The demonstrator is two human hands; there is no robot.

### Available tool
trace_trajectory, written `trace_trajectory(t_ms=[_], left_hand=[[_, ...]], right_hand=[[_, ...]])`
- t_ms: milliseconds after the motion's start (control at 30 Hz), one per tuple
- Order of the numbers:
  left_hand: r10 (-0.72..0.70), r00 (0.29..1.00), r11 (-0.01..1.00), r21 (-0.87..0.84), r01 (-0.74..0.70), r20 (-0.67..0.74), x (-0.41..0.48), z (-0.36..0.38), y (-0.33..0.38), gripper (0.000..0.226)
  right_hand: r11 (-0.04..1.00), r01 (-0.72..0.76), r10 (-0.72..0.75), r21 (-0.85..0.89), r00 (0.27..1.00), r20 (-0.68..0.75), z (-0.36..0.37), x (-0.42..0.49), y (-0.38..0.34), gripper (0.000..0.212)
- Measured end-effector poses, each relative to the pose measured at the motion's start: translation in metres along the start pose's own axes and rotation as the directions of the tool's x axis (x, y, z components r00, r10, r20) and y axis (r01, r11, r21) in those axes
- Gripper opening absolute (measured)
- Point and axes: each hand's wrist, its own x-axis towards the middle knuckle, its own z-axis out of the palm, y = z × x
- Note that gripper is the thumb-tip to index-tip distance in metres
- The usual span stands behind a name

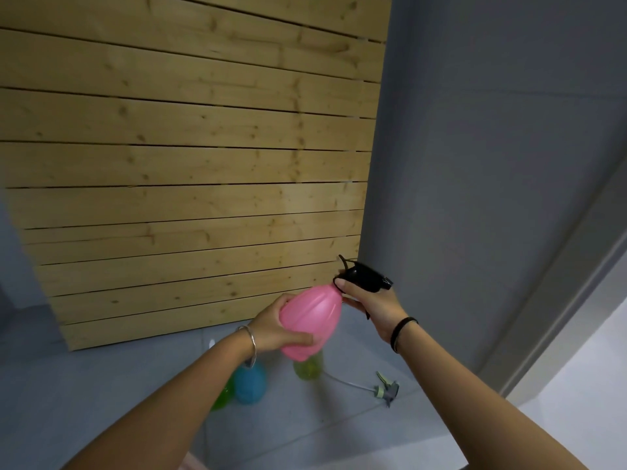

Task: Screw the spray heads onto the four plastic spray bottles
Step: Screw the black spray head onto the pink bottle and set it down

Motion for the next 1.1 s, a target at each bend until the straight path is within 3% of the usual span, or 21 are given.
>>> trace_trajectory(t_ms=[100, 167, 267, 367, 467, 567, 667, 733, 833, 900, 1000, 1033, 1100], left_hand=[[-0.013, 1.0, 0.999, -0.048, 0.014, 0.026, -0.001, -0.004, 0.002, 0.076], [-0.021, 1.0, 0.985, -0.173, 0.018, -0.017, -0.002, -0.006, 0.006, 0.072], [-0.102, 0.988, 0.862, -0.506, 0.03, -0.116, 0.003, -0.004, 0.015, 0.079], [-0.198, 0.98, 0.743, -0.654, 0.144, -0.009, 0.004, 0.003, 0.025, 0.072], [-0.263, 0.951, 0.761, -0.57, 0.308, 0.163, -0.004, 0.009, 0.026, 0.072], [-0.15, 0.988, 0.814, -0.562, 0.147, 0.042, -0.002, 0.008, 0.027, 0.057], [-0.028, 0.998, 0.738, -0.674, -0.012, -0.048, 0.002, 0.003, 0.029, 0.085], [-0.045, 0.997, 0.733, -0.676, 0.077, 0.066, -0.001, 0.004, 0.031, 0.099], [-0.213, 0.952, 0.766, -0.567, 0.303, 0.221, -0.005, 0.003, 0.03, 0.072], [-0.204, 0.959, 0.783, -0.555, 0.281, 0.199, -0.004, 0.003, 0.028, 0.064], [-0.075, 0.994, 0.834, -0.541, 0.109, 0.084, 0.0, 0.005, 0.025, 0.07], [-0.062, 0.994, 0.823, -0.559, 0.103, 0.092, 0.001, 0.005, 0.026, 0.072], [-0.137, 0.974, 0.754, -0.619, 0.221, 0.181, -0.001, 0.004, 0.027, 0.074]], right_hand=[[0.997, -0.025, 0.03, -0.068, 0.997, 0.077, -0.006, 0.001, -0.001, 0.051], [0.999, -0.042, 0.043, -0.024, 0.996, 0.082, -0.01, 0.003, -0.002, 0.049], [0.998, -0.009, 0.008, 0.061, 1.0, 0.019, -0.012, 0.005, -0.001, 0.043], [0.992, 0.022, -0.016, 0.121, 0.999, -0.048, -0.006, 0.005, 0.001, 0.034], [0.984, 0.004, 0.012, 0.177, 0.996, -0.093, -0.006, 0.005, -0.001, 0.031], [0.976, -0.049, 0.071, 0.21, 0.993, -0.097, -0.014, 0.005, -0.002, 0.034], [0.968, -0.076, 0.105, 0.24, 0.988, -0.111, -0.016, 0.004, -0.001, 0.028], [0.969, -0.067, 0.098, 0.237, 0.988, -0.121, -0.011, 0.004, 0.001, 0.033], [0.965, -0.053, 0.088, 0.256, 0.988, -0.126, -0.004, 0.003, 0.001, 0.041], [0.962, -0.058, 0.099, 0.266, 0.985, -0.143, -0.004, 0.004, 0.0, 0.041], [0.955, -0.072, 0.123, 0.289, 0.979, -0.161, -0.006, 0.004, -0.001, 0.04], [0.955, -0.074, 0.123, 0.287, 0.98, -0.156, -0.006, 0.004, -0.001, 0.04], [0.96, -0.072, 0.116, 0.269, 0.982, -0.148, -0.002, 0.003, -0.001, 0.043]])
